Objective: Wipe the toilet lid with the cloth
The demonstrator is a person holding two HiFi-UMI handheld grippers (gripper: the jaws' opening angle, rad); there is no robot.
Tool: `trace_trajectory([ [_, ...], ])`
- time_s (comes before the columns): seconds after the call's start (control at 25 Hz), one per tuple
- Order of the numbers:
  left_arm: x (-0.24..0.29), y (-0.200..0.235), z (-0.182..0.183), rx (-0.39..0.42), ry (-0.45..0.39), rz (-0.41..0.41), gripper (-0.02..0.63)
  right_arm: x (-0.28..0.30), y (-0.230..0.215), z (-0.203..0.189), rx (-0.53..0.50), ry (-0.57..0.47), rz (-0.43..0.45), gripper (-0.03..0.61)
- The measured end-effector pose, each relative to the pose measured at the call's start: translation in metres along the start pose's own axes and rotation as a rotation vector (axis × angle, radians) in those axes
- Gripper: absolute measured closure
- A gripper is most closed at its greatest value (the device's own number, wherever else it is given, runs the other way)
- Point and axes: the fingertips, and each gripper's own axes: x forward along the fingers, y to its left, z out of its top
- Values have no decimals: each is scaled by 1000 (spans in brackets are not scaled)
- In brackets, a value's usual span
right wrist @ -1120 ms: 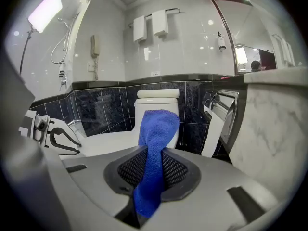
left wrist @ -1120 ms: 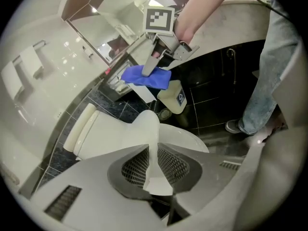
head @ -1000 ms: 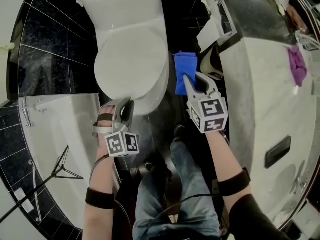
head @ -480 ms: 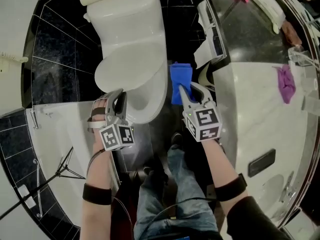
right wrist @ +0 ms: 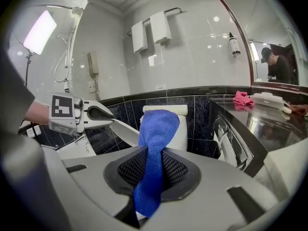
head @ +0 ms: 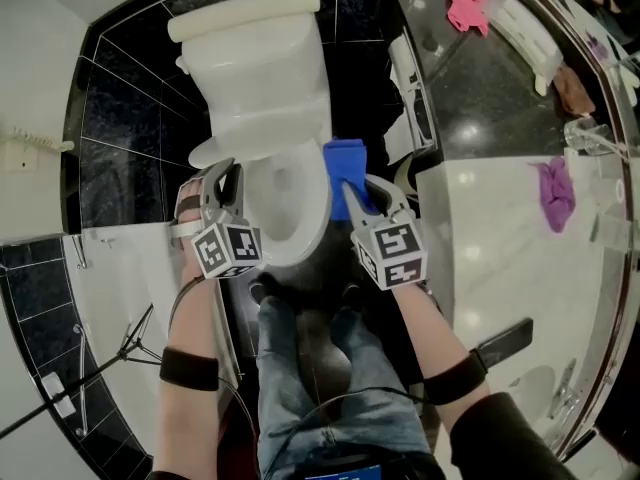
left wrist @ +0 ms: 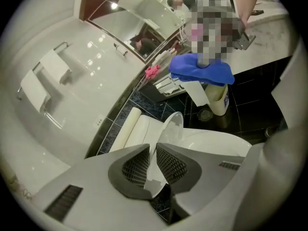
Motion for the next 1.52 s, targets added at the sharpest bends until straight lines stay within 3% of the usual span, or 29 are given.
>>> trace_trajectory([
  [0.12,13,27,9,-36,-12,15,568,8,2,11,0,3,-7,488],
  [0.6,88,113,25,-12,-99,-10,569,41,11,49,40,19,-73,488],
  [0.92,135,149,28,4,-142,-27,569,66,19,72,48,22,-98,488],
  [1.52,202,187,26,18,-169,-32,569,89,34,74,48,54,-107,488],
])
